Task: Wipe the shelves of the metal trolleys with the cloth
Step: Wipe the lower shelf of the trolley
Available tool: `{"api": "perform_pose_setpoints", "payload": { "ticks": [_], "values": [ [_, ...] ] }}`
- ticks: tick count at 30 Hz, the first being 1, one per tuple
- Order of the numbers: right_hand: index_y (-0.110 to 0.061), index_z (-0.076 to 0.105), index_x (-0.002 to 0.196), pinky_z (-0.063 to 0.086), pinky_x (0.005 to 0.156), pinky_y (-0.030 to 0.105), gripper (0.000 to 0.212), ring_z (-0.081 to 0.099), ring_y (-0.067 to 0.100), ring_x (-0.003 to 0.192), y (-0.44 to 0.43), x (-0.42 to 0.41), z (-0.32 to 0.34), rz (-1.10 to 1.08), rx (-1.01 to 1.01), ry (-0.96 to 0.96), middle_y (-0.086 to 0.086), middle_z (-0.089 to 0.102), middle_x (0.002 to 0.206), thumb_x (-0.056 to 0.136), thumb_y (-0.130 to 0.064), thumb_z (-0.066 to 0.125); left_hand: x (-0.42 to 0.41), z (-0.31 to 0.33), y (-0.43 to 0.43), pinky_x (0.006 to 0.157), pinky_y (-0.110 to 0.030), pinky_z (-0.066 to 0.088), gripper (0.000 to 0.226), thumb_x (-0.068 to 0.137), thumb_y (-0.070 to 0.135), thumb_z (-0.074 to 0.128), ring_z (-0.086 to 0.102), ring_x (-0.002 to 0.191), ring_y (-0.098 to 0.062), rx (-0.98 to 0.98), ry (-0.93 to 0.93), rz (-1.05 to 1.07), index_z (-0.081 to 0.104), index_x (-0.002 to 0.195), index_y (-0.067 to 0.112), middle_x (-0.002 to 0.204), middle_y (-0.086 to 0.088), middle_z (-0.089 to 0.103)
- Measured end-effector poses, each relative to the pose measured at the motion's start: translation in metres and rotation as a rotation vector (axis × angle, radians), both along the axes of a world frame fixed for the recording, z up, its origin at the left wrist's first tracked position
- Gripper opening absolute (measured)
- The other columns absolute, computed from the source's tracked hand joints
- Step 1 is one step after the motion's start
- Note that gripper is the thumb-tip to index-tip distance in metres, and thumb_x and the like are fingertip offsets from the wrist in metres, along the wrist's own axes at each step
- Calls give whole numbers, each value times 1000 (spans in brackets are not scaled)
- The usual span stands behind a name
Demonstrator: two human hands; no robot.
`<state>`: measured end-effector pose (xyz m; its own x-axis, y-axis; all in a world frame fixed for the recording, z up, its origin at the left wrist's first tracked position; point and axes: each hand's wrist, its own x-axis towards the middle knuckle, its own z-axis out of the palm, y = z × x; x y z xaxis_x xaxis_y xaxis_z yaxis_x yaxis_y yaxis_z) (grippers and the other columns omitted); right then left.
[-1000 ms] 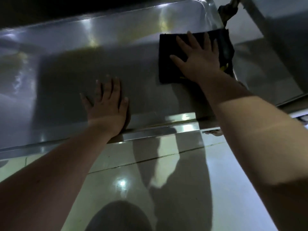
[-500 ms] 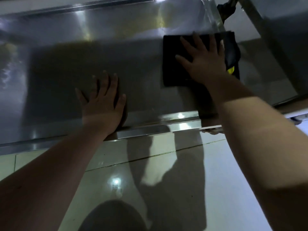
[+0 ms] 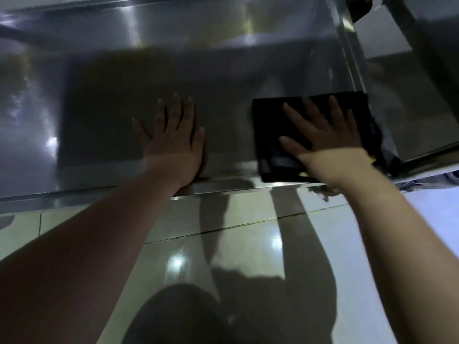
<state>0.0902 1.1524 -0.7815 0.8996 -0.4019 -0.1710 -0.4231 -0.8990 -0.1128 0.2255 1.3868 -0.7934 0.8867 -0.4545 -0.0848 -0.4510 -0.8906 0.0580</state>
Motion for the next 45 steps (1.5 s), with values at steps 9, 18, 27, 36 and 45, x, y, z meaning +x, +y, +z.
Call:
{"api": "perform_pose_setpoints", "payload": {
  "ticks": [9,18,27,36,45],
  "values": [
    [-43,13,154,1,118,58,76,2,44,148,70,10,4,-100,-16,-2,-1,9,165,84,-72,13,-1,1,1,114,-68,-5,61,103,40,20,-9,151,-26,40,34,-14,-3,157,28,165,3,-10],
    [-54,7,150,-6,119,52,65,-6,32,151,61,11,3,-9,12,-6,-14,1,164,93,-69,34,56,11,63,118,-62,4,55,103,45,22,12,149,-37,28,6,-132,10,156,39,165,0,15],
    [-50,-2,152,-4,117,60,65,-9,41,148,67,19,5,-157,-48,68,-7,-5,165,94,-69,20,63,5,75,112,-71,-3,53,102,53,18,-2,151,-34,17,-14,-46,4,153,50,165,9,5],
    [-49,-1,152,-8,116,62,58,-13,41,148,128,156,-1,180,-5,-41,-6,-5,165,98,-64,13,60,-1,80,115,-66,-5,54,104,43,17,-7,152,-28,33,-7,-15,2,156,40,165,9,-1],
    [-46,-2,154,-8,117,60,64,-13,40,148,113,180,2,156,22,14,-5,-8,165,96,-69,13,61,3,79,115,-64,-8,54,103,46,18,-8,152,-25,-2,13,1,1,155,45,165,12,-4]
  ]
}}
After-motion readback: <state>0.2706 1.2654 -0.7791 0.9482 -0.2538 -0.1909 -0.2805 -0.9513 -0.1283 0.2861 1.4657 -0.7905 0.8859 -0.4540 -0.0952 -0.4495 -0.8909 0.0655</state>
